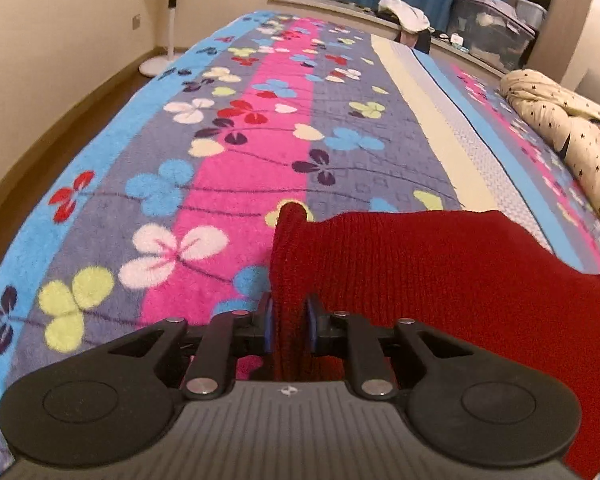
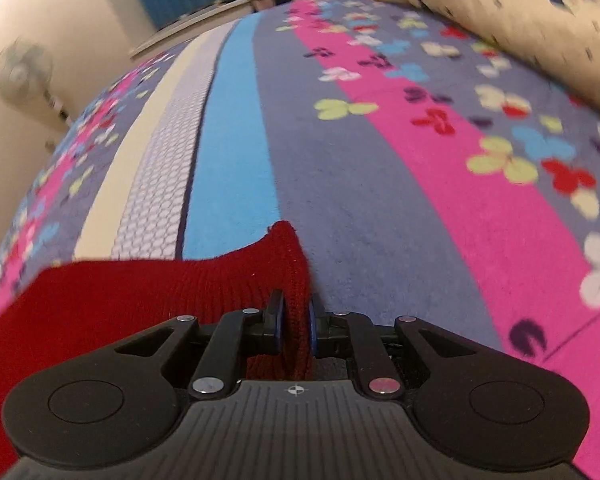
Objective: Fold small clothes
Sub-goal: 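Lift the hem with both grippers and fold it toward the collar, then lower the folded hem onto the collar and open both grippers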
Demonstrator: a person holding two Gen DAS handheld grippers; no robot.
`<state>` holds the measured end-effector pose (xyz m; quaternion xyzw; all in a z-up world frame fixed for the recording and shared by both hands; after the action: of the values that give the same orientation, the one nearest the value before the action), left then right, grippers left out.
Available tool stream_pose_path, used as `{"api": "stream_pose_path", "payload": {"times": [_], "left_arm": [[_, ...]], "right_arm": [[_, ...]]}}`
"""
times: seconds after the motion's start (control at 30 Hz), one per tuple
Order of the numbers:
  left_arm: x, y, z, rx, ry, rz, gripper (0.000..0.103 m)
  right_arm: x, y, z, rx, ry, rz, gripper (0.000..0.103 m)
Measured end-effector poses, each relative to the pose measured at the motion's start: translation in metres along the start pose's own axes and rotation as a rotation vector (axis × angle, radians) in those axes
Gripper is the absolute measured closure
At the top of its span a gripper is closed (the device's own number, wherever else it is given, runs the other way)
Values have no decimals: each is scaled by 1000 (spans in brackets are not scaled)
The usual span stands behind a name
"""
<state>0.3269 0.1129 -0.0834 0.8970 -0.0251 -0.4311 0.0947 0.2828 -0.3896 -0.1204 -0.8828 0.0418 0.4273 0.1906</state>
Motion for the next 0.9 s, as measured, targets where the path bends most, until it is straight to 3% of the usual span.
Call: {"api": "stream_pose_path", "payload": {"times": [0.03, 0.13, 0.17, 0.23, 0.37, 0.43, 0.5, 0.57, 0.7, 0.9], "left_arm": [[-1, -1, -2, 1, -5, -10, 71], [-23, 3, -6, 20, 43, -12, 62], [-33, 3, -7, 15, 61, 8, 54], [-46, 7, -7, 2, 69, 54, 46], [-61, 10, 16, 55, -16, 148, 46], [-53, 8, 40, 101, -121, 147, 46], [-37, 0, 70, 137, -255, 101, 43], [-39, -5, 76, 137, -258, 92, 41], [-62, -20, 77, -39, -297, 124, 42], [-74, -10, 92, -84, -338, 157, 42]], "right_arm": [[-3, -2, 1, -22, 7, 6, 87], [-16, 5, 0, -3, 33, 7, 64], [-24, 7, 1, 19, 45, -5, 63], [-40, 14, 2, 69, 59, -59, 63], [-53, 18, 24, 124, -42, -209, 59], [-54, 16, 43, 113, -129, -267, 56], [-55, 14, 62, 69, -205, -289, 54], [-60, 12, 70, 45, -215, -302, 51], [-72, 19, 78, 81, -230, -325, 51], [-81, 7, 95, -24, -269, -329, 51]]}}
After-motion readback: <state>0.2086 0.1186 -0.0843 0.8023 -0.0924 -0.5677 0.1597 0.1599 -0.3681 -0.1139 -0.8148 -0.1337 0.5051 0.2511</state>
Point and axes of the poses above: each gripper's, at about its wrist camera, not at the fingertips, and x roughly the way its jaws point, y to its right, z to its underside, the point moved 8 cm from there along x, roughly the way its jaws point, and after that the axes turned 5 degrees about -x, right-handed, at the moved point
